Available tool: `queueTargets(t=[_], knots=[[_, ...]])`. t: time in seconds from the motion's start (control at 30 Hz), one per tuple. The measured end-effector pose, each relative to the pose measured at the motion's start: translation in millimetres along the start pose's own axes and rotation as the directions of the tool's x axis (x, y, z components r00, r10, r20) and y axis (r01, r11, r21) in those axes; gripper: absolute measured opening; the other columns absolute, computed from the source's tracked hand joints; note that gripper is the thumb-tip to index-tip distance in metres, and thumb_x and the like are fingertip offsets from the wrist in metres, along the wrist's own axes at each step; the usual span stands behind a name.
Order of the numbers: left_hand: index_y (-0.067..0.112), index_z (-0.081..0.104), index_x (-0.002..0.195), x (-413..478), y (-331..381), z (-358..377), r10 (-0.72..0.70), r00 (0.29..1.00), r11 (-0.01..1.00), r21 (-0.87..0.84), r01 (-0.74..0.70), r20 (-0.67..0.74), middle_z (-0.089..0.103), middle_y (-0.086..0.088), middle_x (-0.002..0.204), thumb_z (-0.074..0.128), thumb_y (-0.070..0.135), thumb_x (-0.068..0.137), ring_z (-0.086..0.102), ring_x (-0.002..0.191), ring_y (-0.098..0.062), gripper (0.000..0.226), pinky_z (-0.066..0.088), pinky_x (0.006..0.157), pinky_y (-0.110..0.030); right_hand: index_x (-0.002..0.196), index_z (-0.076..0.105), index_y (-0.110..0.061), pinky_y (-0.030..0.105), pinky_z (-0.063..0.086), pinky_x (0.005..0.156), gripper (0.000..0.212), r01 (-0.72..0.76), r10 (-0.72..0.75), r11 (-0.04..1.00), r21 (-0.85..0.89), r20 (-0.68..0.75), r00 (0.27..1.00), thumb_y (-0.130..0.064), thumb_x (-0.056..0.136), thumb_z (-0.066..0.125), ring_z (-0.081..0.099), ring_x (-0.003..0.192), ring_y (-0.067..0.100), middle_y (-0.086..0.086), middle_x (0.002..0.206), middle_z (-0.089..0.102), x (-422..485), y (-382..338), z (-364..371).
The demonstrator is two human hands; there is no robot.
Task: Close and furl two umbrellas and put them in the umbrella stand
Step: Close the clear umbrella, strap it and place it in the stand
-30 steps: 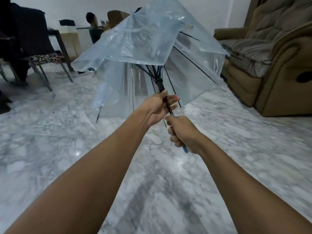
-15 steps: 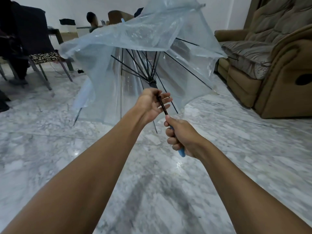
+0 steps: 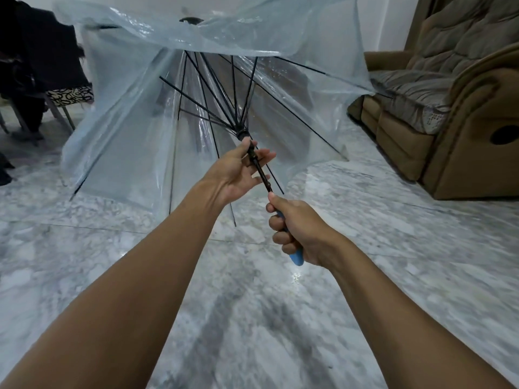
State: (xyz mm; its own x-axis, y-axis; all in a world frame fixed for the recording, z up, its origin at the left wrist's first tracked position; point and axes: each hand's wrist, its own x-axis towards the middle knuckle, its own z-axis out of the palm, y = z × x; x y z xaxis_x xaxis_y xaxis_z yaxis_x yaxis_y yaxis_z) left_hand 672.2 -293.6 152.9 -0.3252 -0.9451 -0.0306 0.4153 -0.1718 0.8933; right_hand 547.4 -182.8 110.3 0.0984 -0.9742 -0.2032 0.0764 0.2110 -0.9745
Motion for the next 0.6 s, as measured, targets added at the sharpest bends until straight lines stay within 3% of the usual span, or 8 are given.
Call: queueTargets(t=[0.1,0.17,0.27,0.37,0.6], knots=[[0.018,0.055,0.087,-2,0,5,-0.009,1.0,1.0,0.017,0.009,-0.022,0.073,-0.003,0.087,0.044,0.03,0.103,0.067,0.104,-0.019,0.023,0.041,0.1,-0.047,0.086,0.043,-0.019,0.021,0.016,0.041,0.03,0.017,-0.017,0.999,-0.034,-0.001,1.0,-0.043,0.103,0.046,0.018,0.047,0.01,-0.003,0.062,0.026,1,-6,-5],[0.017,0.053,0.086,-4,-7,11,-0.01,1.0,1.0,0.015,0.01,-0.012,0.072,-0.002,0.078,0.041,0.029,0.104,0.067,0.098,-0.019,0.025,0.042,0.097,-0.041,0.088,0.043,-0.019,0.02,0.016,0.04,0.029,0.024,-0.025,0.999,-0.035,-0.013,1.0,-0.042,0.104,0.045,0.018,0.046,0.01,-0.005,0.059,0.028,4,-8,-5],[0.014,0.049,0.086,-9,-19,21,-0.032,0.999,0.999,0.026,0.033,-0.014,0.062,-0.003,0.062,0.036,0.028,0.106,0.066,0.089,-0.021,0.028,0.043,0.078,-0.032,0.089,0.043,-0.018,0.019,0.016,0.039,0.029,0.034,-0.034,0.999,0.0,-0.032,0.999,-0.042,0.104,0.043,0.019,0.044,0.009,-0.005,0.057,0.029,8,-7,-4],[0.013,0.05,0.088,-12,-25,27,-0.044,0.998,0.998,0.053,0.046,-0.035,0.05,-0.004,0.066,0.04,0.028,0.105,0.069,0.08,-0.019,0.025,0.043,0.066,-0.026,0.088,0.043,-0.018,0.019,0.016,0.039,0.029,0.04,-0.039,0.999,0.013,-0.052,0.998,-0.041,0.105,0.042,0.019,0.046,0.009,-0.003,0.061,0.027,9,-5,-5],[0.015,0.048,0.091,-19,-32,29,-0.075,0.997,0.996,0.052,0.076,-0.013,0.046,-0.001,0.064,0.035,0.03,0.106,0.069,0.069,-0.014,0.025,0.032,0.038,-0.019,0.086,0.043,-0.019,0.018,0.017,0.038,0.028,0.024,-0.021,0.999,0.038,-0.076,0.997,-0.041,0.105,0.043,0.021,0.042,0.008,-0.004,0.057,0.028,9,-5,-1]])
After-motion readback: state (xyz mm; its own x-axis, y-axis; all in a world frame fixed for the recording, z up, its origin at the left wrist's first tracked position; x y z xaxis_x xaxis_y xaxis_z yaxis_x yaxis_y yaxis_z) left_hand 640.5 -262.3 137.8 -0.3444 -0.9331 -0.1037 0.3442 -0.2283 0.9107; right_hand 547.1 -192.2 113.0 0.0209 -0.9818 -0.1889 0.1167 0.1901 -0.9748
